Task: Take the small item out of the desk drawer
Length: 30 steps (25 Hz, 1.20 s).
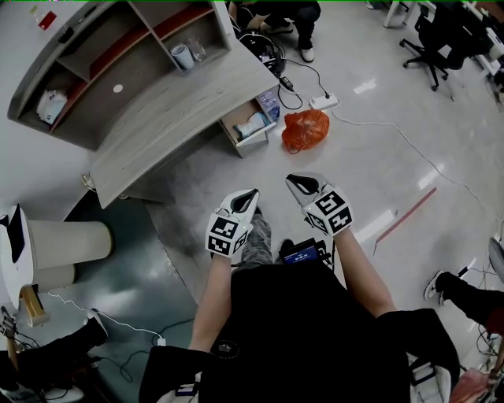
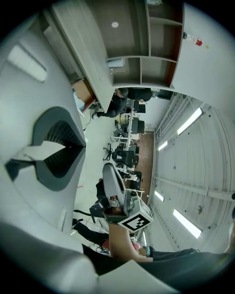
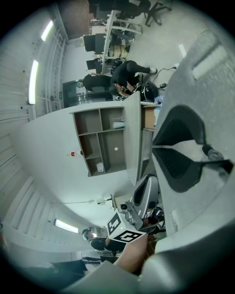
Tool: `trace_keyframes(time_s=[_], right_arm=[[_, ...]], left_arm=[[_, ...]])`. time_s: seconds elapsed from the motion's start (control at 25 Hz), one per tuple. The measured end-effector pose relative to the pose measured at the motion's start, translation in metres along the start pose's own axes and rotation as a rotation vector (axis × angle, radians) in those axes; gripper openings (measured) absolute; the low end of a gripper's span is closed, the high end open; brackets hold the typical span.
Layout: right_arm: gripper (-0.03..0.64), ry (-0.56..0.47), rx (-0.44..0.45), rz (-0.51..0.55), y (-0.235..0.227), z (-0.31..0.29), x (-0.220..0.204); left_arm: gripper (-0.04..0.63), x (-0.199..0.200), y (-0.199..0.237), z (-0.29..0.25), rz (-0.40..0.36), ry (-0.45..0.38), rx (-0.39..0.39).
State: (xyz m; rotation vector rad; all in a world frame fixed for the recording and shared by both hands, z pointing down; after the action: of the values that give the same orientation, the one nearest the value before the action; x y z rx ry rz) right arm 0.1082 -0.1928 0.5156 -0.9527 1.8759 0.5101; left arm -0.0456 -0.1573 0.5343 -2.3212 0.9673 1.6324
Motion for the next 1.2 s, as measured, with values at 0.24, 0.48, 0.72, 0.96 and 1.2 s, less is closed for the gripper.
trace_keyframes(time_s=[0.24, 0.48, 0.72, 0.96, 1.2], right_arm=[[0.023, 0.001, -0.017, 0.014, -0.012, -0.022, 0.016], [0.031, 0.014, -0.034, 0.016, -0.026, -0.057, 0.033], [0.031, 0.021, -0.064, 0.008, -0.044, -0.096, 0.057], [0.036, 0.028, -0.089, -0.006, -0.055, -0.133, 0.079], [0.041, 0.039, -0.107, -0.005, -0.059, -0.168, 0.097]], left_arm=[[0.000, 0.014, 0.031, -0.009, -0.009, -0.023, -0.014], [0.000, 0.024, 0.072, -0.018, -0.003, -0.021, -0.031], [0.000, 0.044, 0.123, -0.029, -0.012, -0.022, -0.055], [0.000, 0.063, 0.168, -0.038, -0.023, -0.022, -0.089], [0.000, 0.073, 0.208, -0.040, -0.025, -0.024, -0.115]])
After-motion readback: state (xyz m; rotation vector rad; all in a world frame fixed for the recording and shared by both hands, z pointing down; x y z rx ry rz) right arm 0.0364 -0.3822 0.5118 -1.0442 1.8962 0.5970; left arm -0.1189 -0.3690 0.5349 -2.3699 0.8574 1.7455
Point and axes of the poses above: the fingertips, and each gripper's own axes: z backward along the fingers, y to its left, x out of its top, the point moved 6 cm from there along z, backward along the fingers, and after that the axes turned 13 degrees about -x, right-handed, at the moved point
